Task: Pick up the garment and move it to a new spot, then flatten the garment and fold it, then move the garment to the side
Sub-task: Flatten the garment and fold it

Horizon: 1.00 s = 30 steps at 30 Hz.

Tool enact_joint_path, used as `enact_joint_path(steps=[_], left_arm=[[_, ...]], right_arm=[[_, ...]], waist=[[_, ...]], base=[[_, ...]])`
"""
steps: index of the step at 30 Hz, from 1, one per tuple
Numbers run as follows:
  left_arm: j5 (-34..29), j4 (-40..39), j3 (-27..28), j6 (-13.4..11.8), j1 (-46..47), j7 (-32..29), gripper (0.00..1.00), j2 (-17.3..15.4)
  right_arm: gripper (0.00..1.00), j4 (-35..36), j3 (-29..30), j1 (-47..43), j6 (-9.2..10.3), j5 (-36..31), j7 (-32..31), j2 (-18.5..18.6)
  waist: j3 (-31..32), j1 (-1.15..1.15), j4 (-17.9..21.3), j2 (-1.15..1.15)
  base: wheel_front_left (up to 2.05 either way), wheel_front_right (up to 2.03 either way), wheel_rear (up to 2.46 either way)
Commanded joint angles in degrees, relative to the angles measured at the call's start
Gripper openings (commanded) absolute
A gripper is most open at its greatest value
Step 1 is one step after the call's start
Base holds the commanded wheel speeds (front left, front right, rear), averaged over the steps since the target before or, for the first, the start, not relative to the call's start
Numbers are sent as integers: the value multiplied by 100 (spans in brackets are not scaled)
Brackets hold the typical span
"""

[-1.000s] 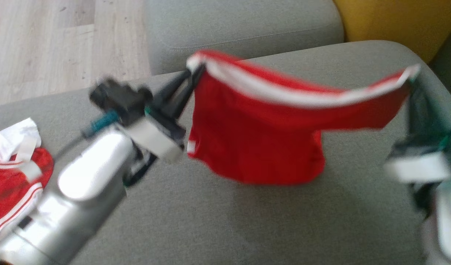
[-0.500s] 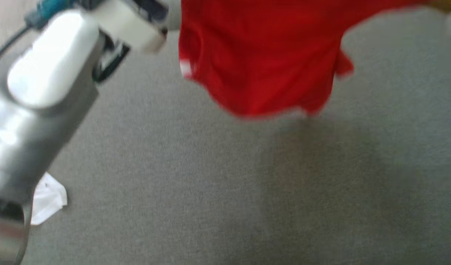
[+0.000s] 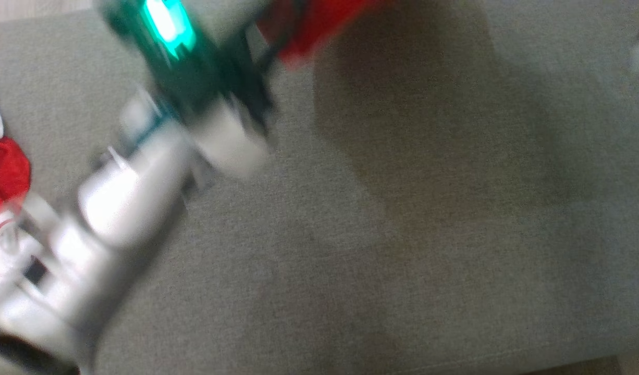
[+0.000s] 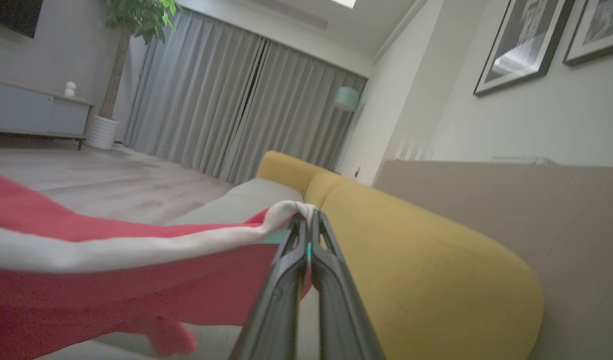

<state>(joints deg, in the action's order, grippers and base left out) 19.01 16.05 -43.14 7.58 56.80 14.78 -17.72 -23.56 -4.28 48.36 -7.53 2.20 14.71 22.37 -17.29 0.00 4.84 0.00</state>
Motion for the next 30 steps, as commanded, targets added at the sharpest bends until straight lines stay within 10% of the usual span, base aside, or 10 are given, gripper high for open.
enact_joint_path(steps=[1,19,30], left_arm=[[49,-194,34,-13,-288,20,0,-84],[1474,124,-2290,-9,-3160,21,0,251],[2036,-52,-2044,-9,-2754,21,0,504]], right_arm=[[0,262,7,-392,4,84,27,25],[0,2302,1656,-4751,4,206,-1051,-184],[0,3183,2032,-4842,4,44,-1866,-248]], waist=[[1,0,50,0],[942,0,172,0],[689,0,-434,0]], base=[[0,0,0],[0,0,0],[0,0,0]])
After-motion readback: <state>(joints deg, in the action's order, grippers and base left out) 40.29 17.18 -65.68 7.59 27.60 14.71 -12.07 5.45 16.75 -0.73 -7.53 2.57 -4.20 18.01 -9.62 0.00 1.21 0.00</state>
